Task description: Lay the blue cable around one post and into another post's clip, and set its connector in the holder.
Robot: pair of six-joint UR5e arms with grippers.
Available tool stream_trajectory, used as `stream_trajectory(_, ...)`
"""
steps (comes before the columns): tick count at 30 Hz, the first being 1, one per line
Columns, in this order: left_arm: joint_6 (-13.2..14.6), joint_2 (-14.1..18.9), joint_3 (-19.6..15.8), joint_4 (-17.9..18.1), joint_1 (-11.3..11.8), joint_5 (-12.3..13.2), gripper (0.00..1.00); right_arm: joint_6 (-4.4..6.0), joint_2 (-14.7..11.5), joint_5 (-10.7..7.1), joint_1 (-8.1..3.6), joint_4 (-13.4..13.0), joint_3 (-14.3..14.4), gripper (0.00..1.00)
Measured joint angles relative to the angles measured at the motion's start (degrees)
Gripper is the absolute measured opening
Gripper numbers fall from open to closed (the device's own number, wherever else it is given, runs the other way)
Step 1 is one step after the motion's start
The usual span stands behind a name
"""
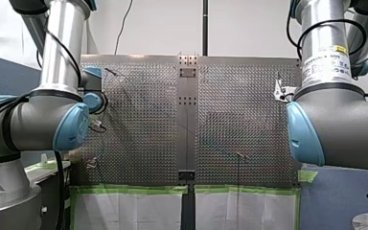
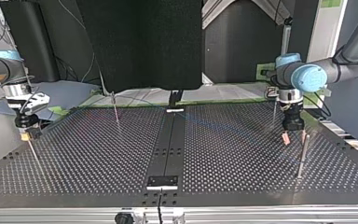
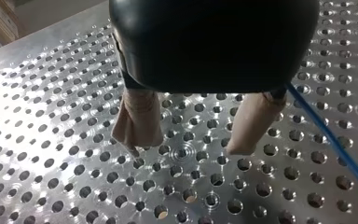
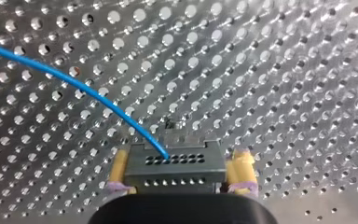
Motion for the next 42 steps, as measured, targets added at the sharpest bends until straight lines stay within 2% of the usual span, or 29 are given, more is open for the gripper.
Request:
stream_trajectory(18, 0.3, 0.0, 0.0, -0.2, -0.1, 0.0, 1.0, 0.0, 0.1, -0.01, 0.14, 0.1, 0.0, 1.0)
stream_trajectory(24, 1.2, 0.0, 0.0, -2.0, -0.3, 1.0, 1.0, 0.0, 0.1, -0.02, 0.23, 0.2, 0.0, 1.0)
stream_trajectory(31, -0.9, 0.0, 0.0, -2.8, -0.8, 2.8, 1.0, 0.0, 0.1, -0.02, 0.28, 0.3, 0.0, 1.0)
stream_trajectory(37, -1.3, 0.1, -0.1, -4.0, -1.2, 2.8, 1.0, -0.06, 0.1, -0.02, 0.35, 0.5, 0.0, 1.0)
stream_trajectory(42, -0.4, 0.3, -0.1, -5.4, -1.3, 2.1, 1.0, -0.04, 0.1, -0.01, 0.39, 0.5, 0.0, 1.0)
